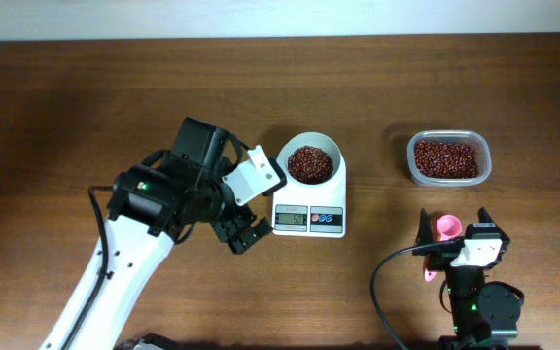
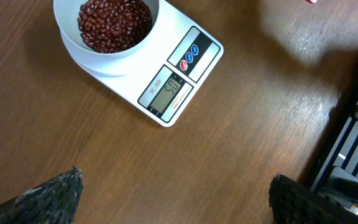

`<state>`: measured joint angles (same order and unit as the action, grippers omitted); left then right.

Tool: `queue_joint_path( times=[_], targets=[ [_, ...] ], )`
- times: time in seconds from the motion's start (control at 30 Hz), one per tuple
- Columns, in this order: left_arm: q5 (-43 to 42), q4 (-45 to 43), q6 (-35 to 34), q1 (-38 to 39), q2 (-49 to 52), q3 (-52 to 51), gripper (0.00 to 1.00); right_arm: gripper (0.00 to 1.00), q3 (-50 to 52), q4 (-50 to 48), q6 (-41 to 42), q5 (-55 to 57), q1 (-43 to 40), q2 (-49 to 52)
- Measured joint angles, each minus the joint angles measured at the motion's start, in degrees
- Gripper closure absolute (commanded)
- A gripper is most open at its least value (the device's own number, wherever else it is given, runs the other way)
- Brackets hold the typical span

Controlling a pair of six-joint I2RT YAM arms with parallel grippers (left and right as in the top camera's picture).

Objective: Scoop and weigh 50g on scale

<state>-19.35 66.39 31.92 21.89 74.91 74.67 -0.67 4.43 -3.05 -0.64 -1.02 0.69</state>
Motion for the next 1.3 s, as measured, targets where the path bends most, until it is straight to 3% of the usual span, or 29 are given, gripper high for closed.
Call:
queue_joint_path(
  times=[0.97, 1.3],
  targets=[
    [0.0, 0.0, 0.0, 0.0, 0.0, 0.0, 0.01, 0.01, 0.0, 0.0, 0.0, 0.0, 0.0, 0.0],
    [0.0, -14.1, 0.0, 0.0, 0.0, -0.1, 0.01, 0.01, 0.0, -0.1, 0.0, 0.0, 0.0, 0.0]
  ],
)
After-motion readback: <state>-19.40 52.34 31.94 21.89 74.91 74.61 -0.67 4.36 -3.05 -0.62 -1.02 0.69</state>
